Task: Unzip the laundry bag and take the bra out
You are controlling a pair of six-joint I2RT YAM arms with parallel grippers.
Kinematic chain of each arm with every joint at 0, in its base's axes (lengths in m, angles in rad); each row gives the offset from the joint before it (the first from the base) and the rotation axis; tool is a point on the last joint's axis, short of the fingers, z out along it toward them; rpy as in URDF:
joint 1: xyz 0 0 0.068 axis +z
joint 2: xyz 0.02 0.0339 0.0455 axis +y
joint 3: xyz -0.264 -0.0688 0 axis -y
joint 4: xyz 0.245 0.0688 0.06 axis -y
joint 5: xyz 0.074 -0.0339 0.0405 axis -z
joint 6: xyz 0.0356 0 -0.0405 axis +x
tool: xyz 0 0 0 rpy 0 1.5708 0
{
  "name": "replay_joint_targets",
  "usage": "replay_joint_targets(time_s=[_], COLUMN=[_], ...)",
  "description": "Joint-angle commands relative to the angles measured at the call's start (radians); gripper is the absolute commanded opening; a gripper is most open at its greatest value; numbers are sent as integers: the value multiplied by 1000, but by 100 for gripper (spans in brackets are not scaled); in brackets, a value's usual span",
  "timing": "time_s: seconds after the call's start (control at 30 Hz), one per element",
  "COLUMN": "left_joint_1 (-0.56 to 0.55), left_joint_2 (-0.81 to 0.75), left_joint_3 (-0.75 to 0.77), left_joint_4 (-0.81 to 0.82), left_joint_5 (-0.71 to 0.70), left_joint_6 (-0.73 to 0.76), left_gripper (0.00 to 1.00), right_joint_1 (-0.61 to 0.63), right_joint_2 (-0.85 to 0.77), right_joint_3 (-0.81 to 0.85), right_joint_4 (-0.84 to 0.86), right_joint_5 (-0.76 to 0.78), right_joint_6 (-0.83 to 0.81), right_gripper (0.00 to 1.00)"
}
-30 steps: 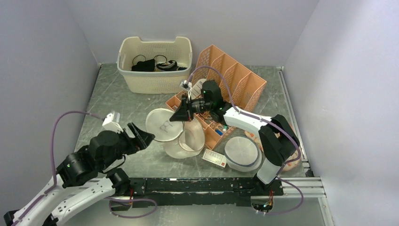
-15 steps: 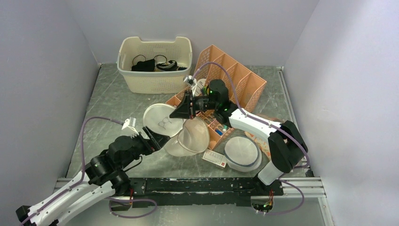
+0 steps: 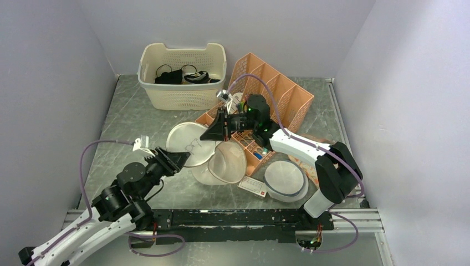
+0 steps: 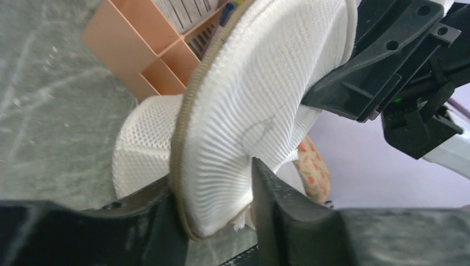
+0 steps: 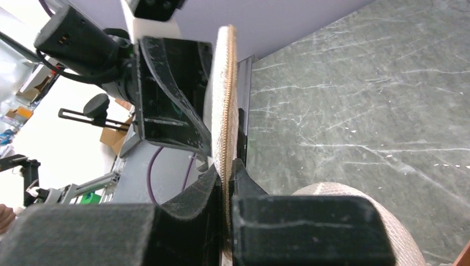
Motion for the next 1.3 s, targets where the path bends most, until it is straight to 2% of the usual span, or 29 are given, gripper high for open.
replay_joint_targets(time_s=[0.0,0.13,0.17,0.2,0.33,0.43,0.53,0.67,0.73,0.8,0.87,1.03,1.17,1.27], left_joint_1=[-3,-4,-5,-4,-4,-4,-4,-4,-5,-4,-4,-3,-4,-3], left_joint_2=[25,141,164,188,283,352,416,477,497,508,510,514,513,525], left_joint_3=[130,284,312,341,429,480,521,551,555,551,541,529,511,517], left_joint_4=[-97,-288,-314,-338,-403,-422,-422,-382,-358,-338,-323,-313,-288,-299], left_joint_5=[-78,-145,-156,-164,-189,-190,-199,-179,-147,-119,-91,-76,-41,-24], left_joint_6=[135,203,227,251,360,433,509,650,711,756,795,850,879,889], left_gripper=[41,13,10,8,7,7,7,7,7,7,7,8,10,11], right_joint_1=[16,39,42,46,39,19,17,17,19,28,57,81,87,116], right_joint_2=[17,54,63,73,80,32,-13,-51,-62,-89,-116,-94,-56,-15], right_joint_3=[19,87,107,129,196,221,260,290,287,233,179,207,153,203], right_joint_4=[-60,-213,-244,-281,-459,-591,-725,-796,-770,-661,-530,-522,-359,-380], right_joint_5=[13,110,133,167,320,473,568,575,552,539,556,675,642,651], right_joint_6=[-30,-96,-98,-101,-116,-128,-153,-92,18,180,323,437,566,571], right_gripper=[4,5,6,12,45,63,74,87,88,88,94,93,88,88])
